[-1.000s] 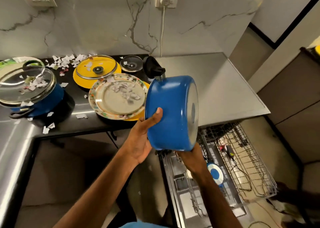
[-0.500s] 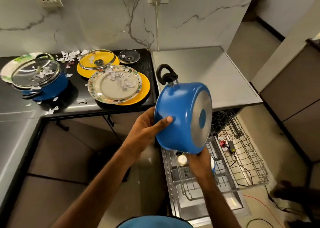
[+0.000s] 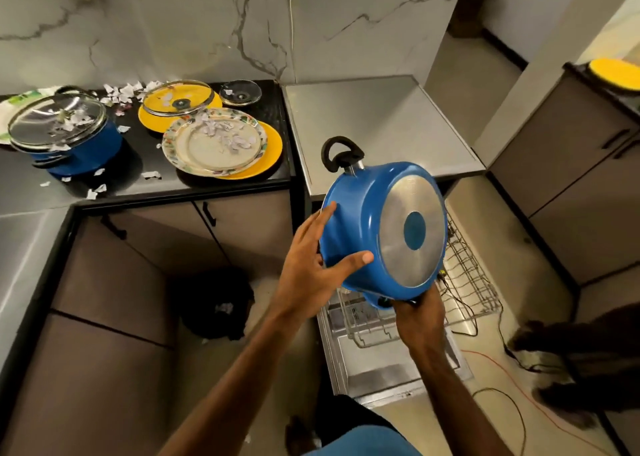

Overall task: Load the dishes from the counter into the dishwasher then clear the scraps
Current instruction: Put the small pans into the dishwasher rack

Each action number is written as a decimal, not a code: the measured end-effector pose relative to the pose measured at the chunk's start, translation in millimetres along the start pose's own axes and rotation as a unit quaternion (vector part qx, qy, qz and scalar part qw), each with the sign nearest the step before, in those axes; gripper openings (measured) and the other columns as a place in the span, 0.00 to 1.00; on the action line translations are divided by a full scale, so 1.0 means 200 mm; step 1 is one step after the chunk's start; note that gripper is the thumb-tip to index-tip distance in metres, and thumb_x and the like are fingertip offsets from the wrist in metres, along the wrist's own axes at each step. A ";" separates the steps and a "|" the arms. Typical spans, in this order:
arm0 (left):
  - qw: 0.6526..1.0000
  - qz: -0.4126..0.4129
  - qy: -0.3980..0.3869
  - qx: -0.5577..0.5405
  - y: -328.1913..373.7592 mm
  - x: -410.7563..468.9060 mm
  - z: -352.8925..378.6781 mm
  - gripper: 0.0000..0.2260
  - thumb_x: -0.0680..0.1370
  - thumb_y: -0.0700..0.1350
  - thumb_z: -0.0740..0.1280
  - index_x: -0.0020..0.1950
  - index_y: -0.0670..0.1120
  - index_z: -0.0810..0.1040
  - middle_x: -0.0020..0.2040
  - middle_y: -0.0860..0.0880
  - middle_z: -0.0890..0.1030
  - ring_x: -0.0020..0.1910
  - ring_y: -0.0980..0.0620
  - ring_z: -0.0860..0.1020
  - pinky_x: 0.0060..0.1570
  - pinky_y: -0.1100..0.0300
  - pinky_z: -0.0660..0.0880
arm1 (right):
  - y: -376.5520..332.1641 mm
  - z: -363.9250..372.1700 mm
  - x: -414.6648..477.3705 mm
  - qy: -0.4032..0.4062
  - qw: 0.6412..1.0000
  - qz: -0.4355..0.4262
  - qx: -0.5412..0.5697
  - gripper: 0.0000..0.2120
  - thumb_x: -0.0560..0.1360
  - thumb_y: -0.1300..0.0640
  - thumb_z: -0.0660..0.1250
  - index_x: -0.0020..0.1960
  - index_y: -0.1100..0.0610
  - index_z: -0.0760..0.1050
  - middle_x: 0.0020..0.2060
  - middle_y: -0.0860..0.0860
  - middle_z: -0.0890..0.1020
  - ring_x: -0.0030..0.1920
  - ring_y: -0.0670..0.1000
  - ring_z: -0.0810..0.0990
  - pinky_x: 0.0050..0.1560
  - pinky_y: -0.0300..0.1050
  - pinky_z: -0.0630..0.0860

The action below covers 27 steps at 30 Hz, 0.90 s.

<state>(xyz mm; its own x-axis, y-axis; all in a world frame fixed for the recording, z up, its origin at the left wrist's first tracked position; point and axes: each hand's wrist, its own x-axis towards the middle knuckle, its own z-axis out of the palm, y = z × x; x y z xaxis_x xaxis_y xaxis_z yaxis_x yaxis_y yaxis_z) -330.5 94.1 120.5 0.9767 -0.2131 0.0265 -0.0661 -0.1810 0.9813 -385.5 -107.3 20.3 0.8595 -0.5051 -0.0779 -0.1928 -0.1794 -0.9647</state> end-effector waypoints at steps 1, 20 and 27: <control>1.000 0.005 -0.006 0.024 0.01 -0.02 0.02 0.43 0.69 0.63 0.77 0.79 0.59 0.61 0.78 0.58 0.61 0.77 0.56 0.64 0.69 0.47 0.74 | 0.01 -0.04 -0.02 0.010 1.000 -0.003 -0.002 0.20 0.73 0.71 0.75 0.63 0.63 0.76 0.53 0.53 0.83 0.51 0.44 0.83 0.42 0.24 0.76; 0.991 -0.059 -0.086 0.080 0.01 0.24 0.61 0.44 0.73 0.59 0.75 0.82 0.56 0.54 0.82 0.53 0.57 0.79 0.48 0.61 0.75 0.55 0.63 | 0.29 -0.55 0.36 0.045 0.998 0.016 -0.035 0.23 0.71 0.71 0.77 0.61 0.62 0.73 0.53 0.52 0.82 0.52 0.52 0.84 0.48 0.48 0.86; 0.978 -0.123 -0.051 0.161 -0.09 0.47 0.99 0.38 0.76 0.61 0.71 0.81 0.54 0.59 0.78 0.49 0.67 0.74 0.48 0.69 0.72 0.53 0.68 | 0.54 -0.78 0.78 -0.011 0.994 0.049 -0.102 0.12 0.74 0.64 0.77 0.54 0.63 0.77 0.46 0.54 0.85 0.37 0.44 0.86 0.35 0.35 0.82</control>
<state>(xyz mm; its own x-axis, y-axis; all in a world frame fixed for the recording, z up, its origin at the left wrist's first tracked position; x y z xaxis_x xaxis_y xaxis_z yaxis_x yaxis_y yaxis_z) -277.8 -112.3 68.3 0.9468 -0.2166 -0.2382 0.0918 -0.5276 0.8445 -345.1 -336.8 -57.3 0.8414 -0.5110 -0.1759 -0.3654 -0.2982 -0.8818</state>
